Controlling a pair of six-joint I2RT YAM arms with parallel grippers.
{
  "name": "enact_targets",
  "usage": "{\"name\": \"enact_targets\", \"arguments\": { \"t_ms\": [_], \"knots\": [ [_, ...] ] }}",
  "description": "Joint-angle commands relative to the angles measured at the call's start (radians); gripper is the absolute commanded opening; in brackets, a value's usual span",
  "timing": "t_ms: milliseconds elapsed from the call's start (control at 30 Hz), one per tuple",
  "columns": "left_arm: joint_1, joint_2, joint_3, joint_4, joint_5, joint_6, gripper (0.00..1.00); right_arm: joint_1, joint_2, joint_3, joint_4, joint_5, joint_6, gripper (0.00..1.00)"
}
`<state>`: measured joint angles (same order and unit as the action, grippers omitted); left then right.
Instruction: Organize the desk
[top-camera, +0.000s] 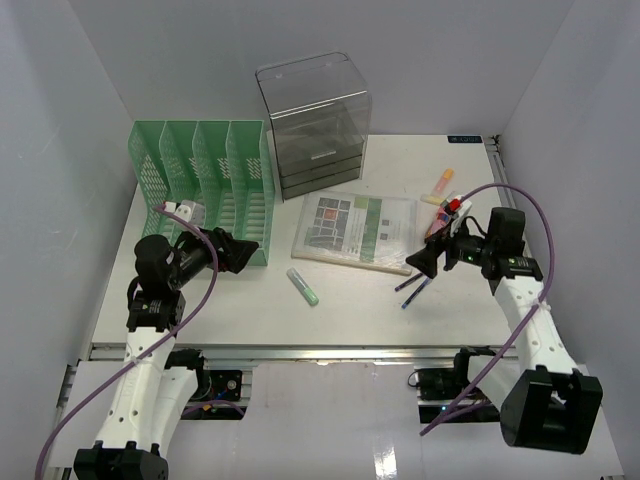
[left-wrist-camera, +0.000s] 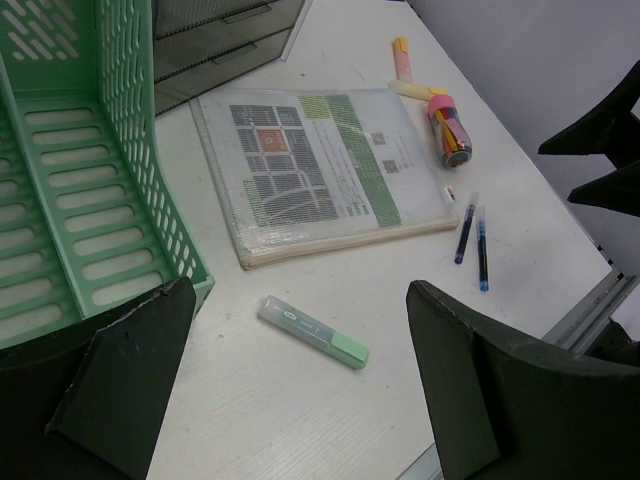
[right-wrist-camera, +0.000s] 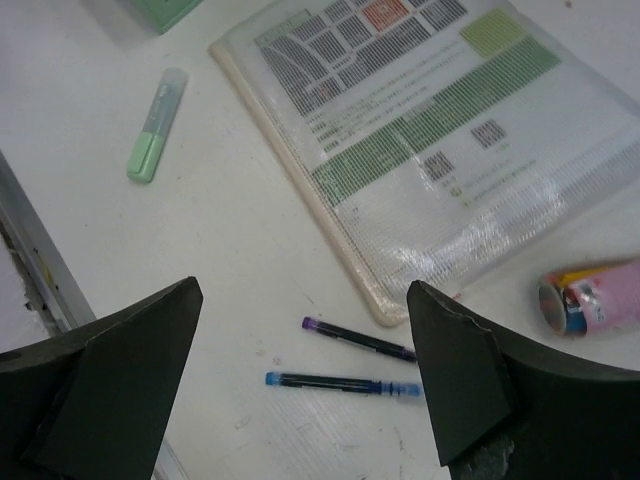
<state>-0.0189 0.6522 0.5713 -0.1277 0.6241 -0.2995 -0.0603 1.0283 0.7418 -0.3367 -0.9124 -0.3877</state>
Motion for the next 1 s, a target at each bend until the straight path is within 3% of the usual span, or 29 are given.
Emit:
{"name": "enact_targets", "arguments": {
  "t_ms": [0, 67, 367, 700, 967],
  "knots": [
    [-0.001, -0.004, 0.035, -0.007, -0.010, 0.011, 0.98, 0.016, 0.084, 0.070, 0.238, -0.158, 0.212, 0.90],
    [-0.001, 0.000, 0.035, -0.007, -0.006, 0.008, 0.98, 0.038, 0.143, 0.077, 0.417, -0.166, 0.382, 0.90],
    [-0.003, 0.001, 0.033, 0.002, -0.019, 0.007, 0.98, 0.327, 0.495, 0.359, 0.680, 0.182, 0.857, 0.99],
    [-0.003, -0.006, 0.029, 0.003, -0.057, 0.016, 0.98, 0.403, 0.915, 0.626, 0.949, 0.359, 1.315, 0.76],
    [-0.004, -0.030, 0.025, -0.015, -0.072, 0.024, 0.98, 0.421, 1.066, 0.762, 1.013, 0.475, 1.424, 0.68]
  ]
}}
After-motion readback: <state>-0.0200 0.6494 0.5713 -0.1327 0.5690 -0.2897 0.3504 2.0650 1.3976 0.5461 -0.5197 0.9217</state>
